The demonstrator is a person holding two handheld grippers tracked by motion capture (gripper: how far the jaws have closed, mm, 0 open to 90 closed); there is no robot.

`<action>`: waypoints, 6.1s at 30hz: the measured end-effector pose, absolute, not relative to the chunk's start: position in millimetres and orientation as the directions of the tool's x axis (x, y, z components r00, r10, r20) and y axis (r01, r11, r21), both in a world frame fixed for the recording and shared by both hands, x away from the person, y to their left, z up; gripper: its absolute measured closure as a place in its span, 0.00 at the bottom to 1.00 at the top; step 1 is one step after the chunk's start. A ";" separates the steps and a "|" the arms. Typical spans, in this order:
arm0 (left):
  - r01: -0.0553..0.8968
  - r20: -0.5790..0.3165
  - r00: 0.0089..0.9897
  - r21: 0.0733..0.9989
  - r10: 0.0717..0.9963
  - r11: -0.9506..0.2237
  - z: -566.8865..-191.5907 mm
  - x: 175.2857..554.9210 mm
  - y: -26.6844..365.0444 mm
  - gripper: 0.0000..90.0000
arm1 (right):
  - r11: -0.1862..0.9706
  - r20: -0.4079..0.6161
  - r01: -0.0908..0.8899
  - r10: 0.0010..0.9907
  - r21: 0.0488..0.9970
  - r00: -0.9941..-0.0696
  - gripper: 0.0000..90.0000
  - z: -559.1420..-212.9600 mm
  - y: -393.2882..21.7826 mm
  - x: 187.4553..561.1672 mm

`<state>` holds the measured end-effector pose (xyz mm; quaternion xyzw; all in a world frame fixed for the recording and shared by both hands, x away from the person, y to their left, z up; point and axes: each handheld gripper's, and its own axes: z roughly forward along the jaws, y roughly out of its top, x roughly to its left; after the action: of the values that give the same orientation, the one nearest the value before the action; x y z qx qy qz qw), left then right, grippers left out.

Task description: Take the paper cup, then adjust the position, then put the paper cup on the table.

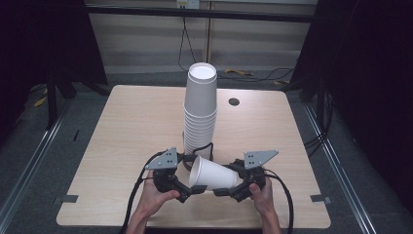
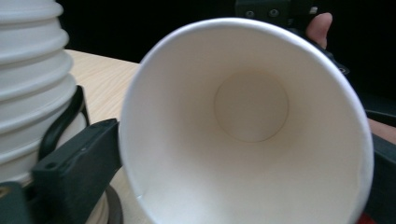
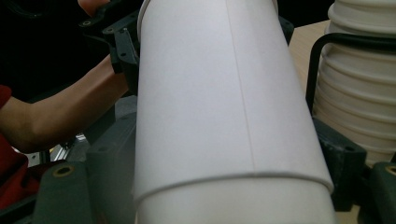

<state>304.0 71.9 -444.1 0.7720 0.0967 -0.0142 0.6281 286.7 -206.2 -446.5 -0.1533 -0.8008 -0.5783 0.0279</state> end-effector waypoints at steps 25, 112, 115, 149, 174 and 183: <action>0.170 -0.155 0.984 0.968 0.091 -0.186 -437.3 303.5 72.6 0.10 | 0.295 0.205 0.244 0.158 0.924 -0.966 0.24 -450.1 -205.8 290.3; 0.334 -0.067 0.867 0.814 0.494 -0.476 -398.6 339.8 188.2 0.10 | 0.024 -0.010 0.027 0.904 0.999 -0.426 0.15 -503.7 -260.0 259.4; 0.359 -0.065 0.855 0.791 0.515 -0.496 -400.4 346.5 187.1 0.10 | 0.020 -0.009 0.020 0.902 1.000 -0.432 0.14 -504.0 -260.5 257.4; 0.433 0.038 0.851 0.515 0.524 -0.740 -404.2 401.8 153.1 0.08 | 0.016 -0.006 0.019 0.897 1.000 -0.442 0.15 -504.1 -261.4 258.3; 0.447 -0.004 0.822 0.624 0.569 -0.641 -430.5 409.6 144.3 0.05 | 0.016 -0.006 0.019 0.899 1.000 -0.438 0.15 -504.1 -261.3 258.3; 0.440 -0.022 0.815 0.675 0.580 -0.592 -438.2 408.1 148.6 0.04 | 0.015 -0.005 0.020 0.904 1.000 -0.428 0.15 -504.1 -260.9 258.0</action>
<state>408.1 148.6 -438.2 0.8866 0.2874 0.1002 0.3482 258.0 -260.9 -504.1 -0.3815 -0.6056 -0.5891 -0.3751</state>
